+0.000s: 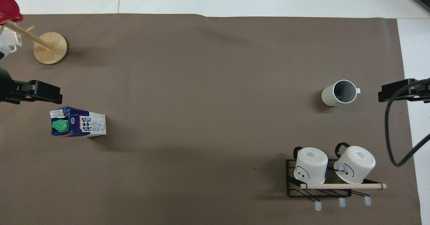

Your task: Place cup and milk on table

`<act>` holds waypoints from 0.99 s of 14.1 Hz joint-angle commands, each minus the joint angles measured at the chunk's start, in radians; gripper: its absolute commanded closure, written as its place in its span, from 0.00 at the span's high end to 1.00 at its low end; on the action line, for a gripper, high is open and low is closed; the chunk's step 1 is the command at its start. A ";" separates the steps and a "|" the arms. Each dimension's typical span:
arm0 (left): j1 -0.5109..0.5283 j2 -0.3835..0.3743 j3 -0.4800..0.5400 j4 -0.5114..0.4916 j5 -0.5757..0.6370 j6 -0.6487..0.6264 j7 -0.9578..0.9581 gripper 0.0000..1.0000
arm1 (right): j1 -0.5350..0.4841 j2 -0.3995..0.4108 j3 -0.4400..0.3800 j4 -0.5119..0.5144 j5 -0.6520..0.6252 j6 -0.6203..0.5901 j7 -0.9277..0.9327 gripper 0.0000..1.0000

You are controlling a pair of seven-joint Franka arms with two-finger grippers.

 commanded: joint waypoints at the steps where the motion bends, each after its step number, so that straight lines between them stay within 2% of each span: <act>1: 0.015 0.000 -0.005 0.012 -0.014 -0.023 0.007 1.00 | -0.005 -0.020 0.000 -0.023 0.013 0.018 -0.006 1.00; 14: 0.042 -0.028 -0.007 0.009 -0.008 -0.025 0.001 1.00 | -0.014 -0.020 0.002 -0.022 0.013 0.005 -0.005 1.00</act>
